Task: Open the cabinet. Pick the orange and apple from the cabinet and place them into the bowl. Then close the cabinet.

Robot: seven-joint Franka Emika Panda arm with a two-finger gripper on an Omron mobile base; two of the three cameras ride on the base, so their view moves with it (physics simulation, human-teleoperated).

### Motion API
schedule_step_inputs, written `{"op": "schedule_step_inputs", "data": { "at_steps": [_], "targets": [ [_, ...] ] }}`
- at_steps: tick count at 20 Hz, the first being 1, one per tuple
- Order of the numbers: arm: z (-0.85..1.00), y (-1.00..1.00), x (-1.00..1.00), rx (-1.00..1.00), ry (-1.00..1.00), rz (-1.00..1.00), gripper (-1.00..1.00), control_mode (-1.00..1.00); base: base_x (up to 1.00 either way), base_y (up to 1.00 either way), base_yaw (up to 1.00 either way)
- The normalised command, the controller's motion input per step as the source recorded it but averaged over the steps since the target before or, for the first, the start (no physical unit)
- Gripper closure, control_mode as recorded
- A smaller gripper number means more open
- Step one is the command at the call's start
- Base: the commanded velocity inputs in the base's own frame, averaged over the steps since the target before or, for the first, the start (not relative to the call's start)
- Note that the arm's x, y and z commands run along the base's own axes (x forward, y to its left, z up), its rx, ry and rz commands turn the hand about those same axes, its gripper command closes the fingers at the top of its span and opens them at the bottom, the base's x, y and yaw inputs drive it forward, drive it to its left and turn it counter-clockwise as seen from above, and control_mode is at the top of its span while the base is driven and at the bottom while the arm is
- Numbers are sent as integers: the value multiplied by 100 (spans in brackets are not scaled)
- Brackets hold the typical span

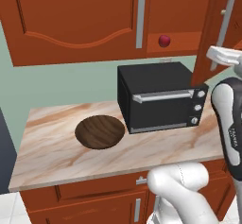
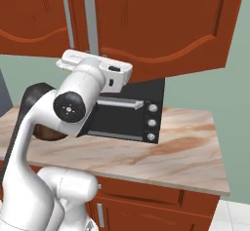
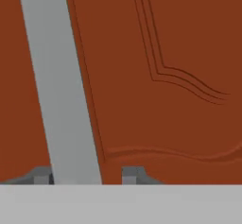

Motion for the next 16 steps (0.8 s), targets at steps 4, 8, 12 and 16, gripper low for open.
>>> {"op": "schedule_step_inputs", "data": {
  "at_steps": [4,8,12,16],
  "targets": [
    [-3,-80,-35,5,1,4,-100,-100,0,0,0],
    [-38,-6,-56,0,0,0,-100,-100,0,0,0],
    [-55,0,-100,0,0,0,-100,-100,0,0,0],
    [-41,0,-100,0,0,0,-100,-100,0,0,0]
  ]
}}
